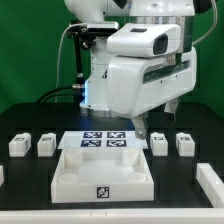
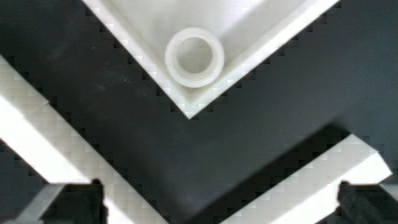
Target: Assemble one leg
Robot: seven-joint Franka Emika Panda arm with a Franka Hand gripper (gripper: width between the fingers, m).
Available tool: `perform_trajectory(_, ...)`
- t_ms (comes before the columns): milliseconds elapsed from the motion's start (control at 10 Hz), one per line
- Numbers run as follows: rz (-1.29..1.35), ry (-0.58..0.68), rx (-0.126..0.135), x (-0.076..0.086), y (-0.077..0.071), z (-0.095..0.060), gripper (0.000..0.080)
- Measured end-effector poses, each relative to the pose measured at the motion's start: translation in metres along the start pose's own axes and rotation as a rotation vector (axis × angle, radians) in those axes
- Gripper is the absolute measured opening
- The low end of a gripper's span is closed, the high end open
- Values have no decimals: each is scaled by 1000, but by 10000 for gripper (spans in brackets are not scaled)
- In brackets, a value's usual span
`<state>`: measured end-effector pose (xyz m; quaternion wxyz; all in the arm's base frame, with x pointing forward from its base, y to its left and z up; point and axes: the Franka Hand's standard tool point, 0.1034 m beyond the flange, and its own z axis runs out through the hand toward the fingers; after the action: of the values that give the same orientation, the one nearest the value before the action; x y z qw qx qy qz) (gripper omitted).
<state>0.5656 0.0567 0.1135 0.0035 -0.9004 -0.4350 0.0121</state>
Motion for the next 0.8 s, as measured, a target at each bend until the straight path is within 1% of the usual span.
perform_trajectory(800, 0, -1, 1, 0, 0, 1, 650)
